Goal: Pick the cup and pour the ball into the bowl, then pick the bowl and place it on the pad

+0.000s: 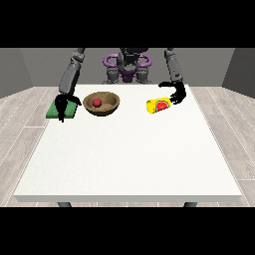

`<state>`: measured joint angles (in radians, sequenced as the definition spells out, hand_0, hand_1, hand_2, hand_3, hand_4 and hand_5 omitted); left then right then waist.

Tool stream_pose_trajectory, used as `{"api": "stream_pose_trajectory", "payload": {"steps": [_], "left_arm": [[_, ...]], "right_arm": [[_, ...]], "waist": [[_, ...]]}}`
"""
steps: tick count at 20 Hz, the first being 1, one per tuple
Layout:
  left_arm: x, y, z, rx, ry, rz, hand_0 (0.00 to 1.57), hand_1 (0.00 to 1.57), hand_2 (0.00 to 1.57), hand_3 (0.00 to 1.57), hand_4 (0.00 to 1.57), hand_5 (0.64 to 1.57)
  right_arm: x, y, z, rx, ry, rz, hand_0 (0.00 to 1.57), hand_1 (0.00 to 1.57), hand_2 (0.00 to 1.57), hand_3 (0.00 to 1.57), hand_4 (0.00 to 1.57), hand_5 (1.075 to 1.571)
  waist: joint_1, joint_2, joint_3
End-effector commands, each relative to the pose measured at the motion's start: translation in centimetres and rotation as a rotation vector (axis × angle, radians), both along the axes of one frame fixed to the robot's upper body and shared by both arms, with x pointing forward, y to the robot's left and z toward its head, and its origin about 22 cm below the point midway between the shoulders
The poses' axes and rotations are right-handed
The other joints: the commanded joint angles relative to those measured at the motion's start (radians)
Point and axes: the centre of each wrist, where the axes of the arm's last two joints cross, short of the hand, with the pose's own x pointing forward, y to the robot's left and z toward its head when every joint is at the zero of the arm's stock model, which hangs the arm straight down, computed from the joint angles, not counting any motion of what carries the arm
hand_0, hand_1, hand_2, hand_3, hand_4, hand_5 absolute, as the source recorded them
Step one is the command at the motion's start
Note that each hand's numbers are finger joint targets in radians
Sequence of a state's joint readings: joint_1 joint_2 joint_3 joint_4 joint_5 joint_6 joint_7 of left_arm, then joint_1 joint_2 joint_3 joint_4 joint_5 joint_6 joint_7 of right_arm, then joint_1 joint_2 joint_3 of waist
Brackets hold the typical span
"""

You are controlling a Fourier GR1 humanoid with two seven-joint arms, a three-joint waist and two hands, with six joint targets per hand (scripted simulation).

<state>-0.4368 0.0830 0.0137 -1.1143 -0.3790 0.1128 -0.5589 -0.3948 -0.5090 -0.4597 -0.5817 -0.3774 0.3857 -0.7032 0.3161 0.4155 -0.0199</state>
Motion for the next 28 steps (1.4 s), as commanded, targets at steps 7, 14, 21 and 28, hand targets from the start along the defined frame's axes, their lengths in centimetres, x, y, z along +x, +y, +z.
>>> {"api": "stream_pose_trajectory", "payload": {"steps": [7, 14, 21, 28], "left_arm": [[1.4, 2.7, 0.5, -0.128, 0.050, -0.019, 0.00, 0.00, 0.00, 0.00, 0.00, 0.664], [-2.0, 5.2, -6.7, -0.156, 0.259, 0.156, 0.00, 0.00, 0.00, 0.00, 0.00, 0.667], [-4.8, 7.4, -8.7, -0.177, 0.328, 0.148, 0.00, 0.00, 0.00, 0.00, 0.00, 0.697], [-1.2, 5.0, -2.7, -0.160, 0.162, 0.042, 0.00, 0.00, 0.00, 0.00, 0.00, 0.699]], "right_arm": [[3.6, 6.9, -2.0, 0.053, 0.107, 0.100, 0.00, 0.00, 0.00, 0.00, 0.00, 1.569], [5.1, 7.7, 0.1, 0.076, 0.242, 0.205, 0.00, 0.00, 0.00, 0.00, 0.00, 1.567], [2.6, 14.9, -6.4, 0.147, 0.375, 0.222, 0.00, 0.00, 0.00, 0.00, 0.00, 1.570], [4.6, 15.2, -5.9, 0.193, 0.276, 0.162, 0.00, 0.00, 0.00, 0.00, 0.00, 1.570]], "waist": [[-0.057, -0.032, 0.0199], [-0.205, -0.254, 0.0175], [-0.231, -0.342, 0.0199], [-0.129, -0.177, 0.0211]]}}
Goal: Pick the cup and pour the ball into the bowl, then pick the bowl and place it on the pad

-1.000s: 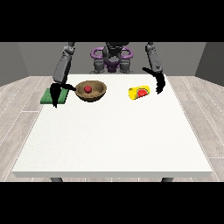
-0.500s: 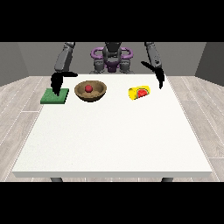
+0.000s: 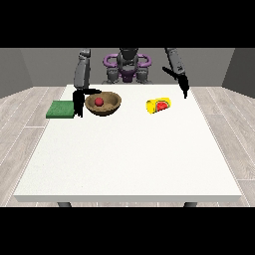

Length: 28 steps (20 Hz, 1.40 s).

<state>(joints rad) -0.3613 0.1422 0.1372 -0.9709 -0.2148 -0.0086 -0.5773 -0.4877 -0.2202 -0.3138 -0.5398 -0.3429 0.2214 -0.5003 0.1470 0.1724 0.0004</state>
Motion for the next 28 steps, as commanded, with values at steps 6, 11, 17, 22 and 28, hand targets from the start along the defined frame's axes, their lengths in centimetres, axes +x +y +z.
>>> {"api": "stream_pose_trajectory", "payload": {"steps": [6, 11, 17, 22, 28], "left_arm": [[0.7, 1.9, 3.0, 0.023, -0.103, -0.031, 0.00, 0.00, 0.00, 0.00, 0.00, 0.696], [2.0, -1.8, 5.1, 0.038, -0.138, -0.142, 0.00, 0.00, 0.00, 0.00, 0.00, 0.701], [3.4, -3.5, 7.9, 0.048, -0.228, -0.221, 0.00, 0.00, 0.00, 0.00, 0.00, 0.708], [3.3, -5.6, 7.6, 0.053, -0.238, -0.271, 0.00, 0.00, 0.00, 0.00, 0.00, 0.714], [3.1, -6.5, 6.4, 0.043, -0.171, -0.270, 0.00, 0.00, 0.00, 0.00, 0.00, 0.712]], "right_arm": [[1.7, 2.7, 0.2, 0.031, -0.042, -0.062, 0.00, 0.00, 0.00, 0.00, 0.00, 1.569], [-3.6, -1.3, -3.6, -0.315, 0.301, -0.069, 1.57, 1.57, 1.57, 1.57, 1.01, 1.532], [-7.8, -7.5, -3.1, -0.775, 0.277, -0.203, 1.57, 1.57, 1.57, 1.57, 1.31, 1.566], [-8.9, -11.6, -0.6, -0.894, 0.337, -0.335, 1.57, 1.57, 1.57, 1.57, 1.27, 1.571], [-7.6, -13.2, 2.2, -0.836, 0.492, -0.386, 1.57, 1.57, 1.57, 1.57, 1.15, 1.571]], "waist": [[0.045, 0.101, 0.0000], [0.143, 0.131, -0.0029], [0.238, 0.244, -0.0117], [0.293, 0.227, -0.0125], [0.325, 0.129, -0.0087]]}}
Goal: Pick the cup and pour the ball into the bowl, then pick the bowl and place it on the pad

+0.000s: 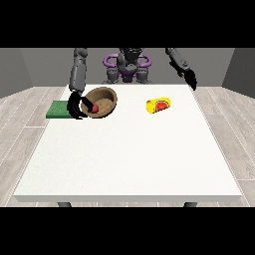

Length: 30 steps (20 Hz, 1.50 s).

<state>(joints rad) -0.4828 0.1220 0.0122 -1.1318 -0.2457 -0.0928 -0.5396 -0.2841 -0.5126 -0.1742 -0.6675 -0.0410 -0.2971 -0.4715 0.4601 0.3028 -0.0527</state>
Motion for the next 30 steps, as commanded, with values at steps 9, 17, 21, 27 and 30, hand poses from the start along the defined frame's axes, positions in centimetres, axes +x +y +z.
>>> {"api": "stream_pose_trajectory", "payload": {"steps": [9, 17, 21, 27, 30], "left_arm": [[-1.8, 1.9, -5.8, -0.045, 0.253, 0.108, 0.00, 0.00, 0.00, 0.00, 0.00, 0.729], [-3.4, 7.9, -8.2, -0.066, 0.205, 0.269, 0.00, 0.00, 0.00, 0.00, 0.00, 0.720], [-3.5, 13.1, -6.2, -0.100, 0.116, 0.375, 0.00, 0.00, 0.00, 0.00, 0.00, 0.676], [-3.9, 18.5, -2.9, -0.176, -0.034, 0.337, 0.00, 0.00, 0.00, 0.00, 0.67, 1.153], [-4.0, 20.1, -1.4, -0.211, -0.075, 0.348, 0.00, 0.00, 0.00, 0.00, 0.88, 1.175]], "right_arm": [[-0.4, -8.1, 11.5, -0.335, 0.544, -0.065, 1.57, 1.57, 1.57, 1.57, 1.53, 1.567], [6.3, -1.9, 20.9, -0.469, 0.499, 0.110, 1.57, 1.57, 1.57, 1.57, 1.57, 1.554], [5.1, -3.4, 17.6, -0.464, 0.433, 0.110, 1.57, 1.57, 1.57, 1.54, 1.57, 1.503], [4.0, -5.5, 13.9, -0.404, 0.327, -0.037, 1.57, 1.57, 1.57, 1.55, 1.44, 1.562], [4.1, -6.9, 14.5, -0.361, 0.271, -0.054, 1.57, 1.57, 1.57, 1.57, 1.40, 1.562]], "waist": [[-0.114, -0.241, 0.0431], [-0.259, -0.197, 0.0510], [-0.325, -0.137, 0.0524], [-0.264, 0.017, 0.0535], [-0.265, 0.054, 0.0537]]}}
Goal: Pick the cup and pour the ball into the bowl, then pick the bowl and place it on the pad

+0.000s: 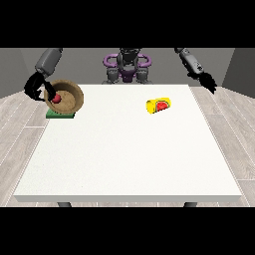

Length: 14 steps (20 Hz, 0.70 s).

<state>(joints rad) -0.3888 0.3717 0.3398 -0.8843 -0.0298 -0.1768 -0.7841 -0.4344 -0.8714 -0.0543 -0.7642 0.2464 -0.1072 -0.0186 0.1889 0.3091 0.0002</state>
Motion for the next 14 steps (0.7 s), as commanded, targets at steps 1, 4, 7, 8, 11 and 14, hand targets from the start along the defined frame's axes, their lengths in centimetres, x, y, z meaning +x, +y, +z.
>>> {"api": "stream_pose_trajectory", "payload": {"steps": [1, 4, 7, 8, 11, 14], "left_arm": [[0.1, 1.8, 3.3, -0.019, -0.108, -0.004, 0.00, 0.00, 0.00, 0.00, 0.88, 1.196], [-0.8, 3.7, 4.3, -0.038, -0.113, 0.027, 0.00, 0.00, 0.00, 0.00, 0.89, 1.183], [-2.0, 3.6, 2.2, -0.044, -0.093, 0.029, 0.00, 0.00, 0.00, 0.00, 0.88, 1.191], [-1.5, 5.9, 4.3, -0.041, -0.121, 0.049, 0.00, 0.00, 0.00, 0.00, 0.87, 1.176], [-2.4, 4.8, 3.1, -0.053, -0.075, 0.053, 0.00, 0.00, 0.00, 0.00, 0.86, 1.163], [-3.1, 5.4, 4.1, -0.021, -0.110, 0.044, 0.00, 0.00, 0.00, 0.00, 0.86, 1.185]], "right_arm": [[-1.1, -1.5, -3.1, 0.029, -0.104, -0.071, 1.57, 1.57, 1.57, 1.57, 1.38, 1.560], [-1.6, -1.6, -5.0, 0.115, -0.110, -0.056, 1.57, 1.57, 1.57, 1.57, 1.32, 1.554], [-0.3, -0.6, -5.0, 0.312, -0.151, -0.117, 1.57, 1.57, 1.57, 1.17, 0.88, 1.407], [0.6, -0.3, -3.8, 0.333, -0.196, -0.073, 1.57, 1.57, 1.57, 1.13, 0.80, 1.385], [1.0, -0.4, -4.2, 0.564, -0.226, -0.153, 1.57, 1.57, 1.57, 1.31, 0.36, 1.399], [-0.2, -3.7, -0.8, 0.545, -0.297, -0.241, 0.97, 0.97, 0.83, 0.78, 0.11, 1.383]], "waist": [[0.021, 0.086, 0.0039], [-0.009, 0.085, 0.0033], [-0.007, 0.076, 0.0021], [-0.032, 0.113, 0.0006], [-0.028, 0.051, 0.0035], [-0.031, 0.087, 0.0028]]}}
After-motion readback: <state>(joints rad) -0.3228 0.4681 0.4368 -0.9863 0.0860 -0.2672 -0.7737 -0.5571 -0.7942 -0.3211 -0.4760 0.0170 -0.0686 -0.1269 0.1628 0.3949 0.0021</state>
